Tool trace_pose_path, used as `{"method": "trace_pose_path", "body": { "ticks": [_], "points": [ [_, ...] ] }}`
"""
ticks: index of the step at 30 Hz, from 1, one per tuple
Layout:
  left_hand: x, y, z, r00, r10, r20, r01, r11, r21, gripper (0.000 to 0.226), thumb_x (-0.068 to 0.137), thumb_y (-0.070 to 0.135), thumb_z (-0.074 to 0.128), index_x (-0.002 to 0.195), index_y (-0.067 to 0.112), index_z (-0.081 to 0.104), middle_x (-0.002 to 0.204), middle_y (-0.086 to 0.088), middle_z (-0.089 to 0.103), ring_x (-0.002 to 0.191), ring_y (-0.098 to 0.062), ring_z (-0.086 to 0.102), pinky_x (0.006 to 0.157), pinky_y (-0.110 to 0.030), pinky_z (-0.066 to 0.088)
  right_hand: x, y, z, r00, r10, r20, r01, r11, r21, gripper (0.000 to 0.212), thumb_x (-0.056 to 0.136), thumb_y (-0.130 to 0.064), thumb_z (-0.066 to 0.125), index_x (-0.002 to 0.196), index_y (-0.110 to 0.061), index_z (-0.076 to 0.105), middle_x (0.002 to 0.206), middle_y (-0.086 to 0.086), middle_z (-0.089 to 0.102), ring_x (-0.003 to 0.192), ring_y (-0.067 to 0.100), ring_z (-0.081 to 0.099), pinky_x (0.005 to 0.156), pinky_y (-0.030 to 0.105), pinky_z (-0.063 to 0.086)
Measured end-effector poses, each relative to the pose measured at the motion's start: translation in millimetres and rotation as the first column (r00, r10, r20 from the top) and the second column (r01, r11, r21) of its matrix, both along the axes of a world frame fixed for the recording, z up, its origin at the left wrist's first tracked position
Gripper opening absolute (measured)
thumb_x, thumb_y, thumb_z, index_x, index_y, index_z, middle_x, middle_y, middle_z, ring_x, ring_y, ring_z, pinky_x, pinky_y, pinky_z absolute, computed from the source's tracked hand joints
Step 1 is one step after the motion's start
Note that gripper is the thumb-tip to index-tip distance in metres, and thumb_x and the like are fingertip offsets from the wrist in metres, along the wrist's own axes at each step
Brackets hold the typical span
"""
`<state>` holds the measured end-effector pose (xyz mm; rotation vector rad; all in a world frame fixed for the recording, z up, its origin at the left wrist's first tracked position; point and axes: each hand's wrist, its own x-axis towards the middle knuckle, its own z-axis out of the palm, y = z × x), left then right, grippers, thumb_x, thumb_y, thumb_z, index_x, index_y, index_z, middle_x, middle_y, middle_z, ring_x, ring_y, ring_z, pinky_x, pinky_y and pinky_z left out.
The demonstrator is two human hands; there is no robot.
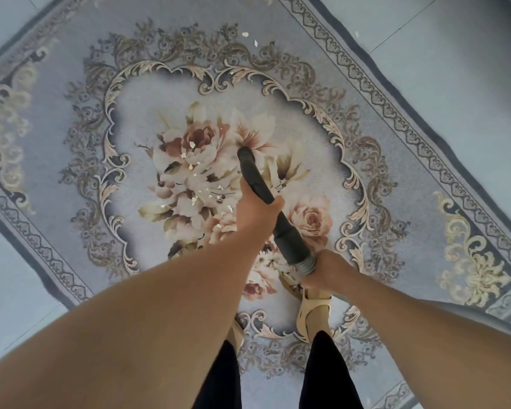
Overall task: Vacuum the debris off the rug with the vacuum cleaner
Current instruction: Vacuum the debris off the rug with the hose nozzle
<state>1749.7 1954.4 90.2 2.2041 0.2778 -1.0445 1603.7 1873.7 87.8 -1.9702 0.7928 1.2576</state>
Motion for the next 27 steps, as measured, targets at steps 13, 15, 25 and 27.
{"method": "trace_pose_path", "body": {
  "ticks": [13,15,25,27],
  "points": [
    [-35.1,-24.1,-0.1,0.999,0.051,-0.02,-0.052,0.997,-0.06,0.083,0.081,0.03,0.068,0.149,0.026,0.02,0.112,0.0,0.06,0.09,-0.022,0.061,0.071,-0.032,0.056,-24.8,-36.7,19.2,0.994,-0.037,-0.098,0.037,0.999,0.001,0.015,0.074,-0.022,0.069,0.069,-0.018,0.055,0.061,-0.004,0.053,0.063,0.018,0.056,0.048,0.02,0.036],
    [-10.2,-20.7,-2.6,0.998,0.067,0.014,-0.066,0.996,-0.063,0.078,0.082,0.03,0.067,0.147,0.024,0.023,0.112,-0.001,0.061,0.082,-0.019,0.06,0.057,-0.025,0.053,0.5,-32.6,11.8,0.998,-0.05,-0.04,0.05,0.999,-0.006,0.022,0.077,-0.027,0.071,0.093,-0.016,0.062,0.07,-0.004,0.058,0.075,0.02,0.06,0.055,0.02,0.041],
    [74.8,6.9,-5.1,0.987,0.079,0.14,-0.076,0.997,-0.025,0.059,0.085,0.028,0.066,0.136,0.019,0.037,0.104,0.003,0.055,0.08,-0.014,0.053,0.046,-0.011,0.034,82.3,-0.3,-11.1,0.996,-0.072,0.047,0.073,0.997,-0.008,0.021,0.077,-0.025,0.072,0.085,-0.016,0.054,0.067,-0.003,0.052,0.059,0.009,0.049,0.05,0.021,0.035],
    [74.6,7.9,-7.0,0.987,0.091,0.13,-0.087,0.996,-0.034,0.061,0.085,0.028,0.066,0.138,0.02,0.036,0.106,0.003,0.058,0.077,-0.012,0.055,0.046,-0.011,0.034,82.3,0.2,-14.6,0.996,-0.08,0.031,0.08,0.997,-0.011,0.019,0.077,-0.023,0.071,0.082,-0.017,0.053,0.065,-0.003,0.051,0.058,0.009,0.049,0.05,0.02,0.036]
  ]
}}
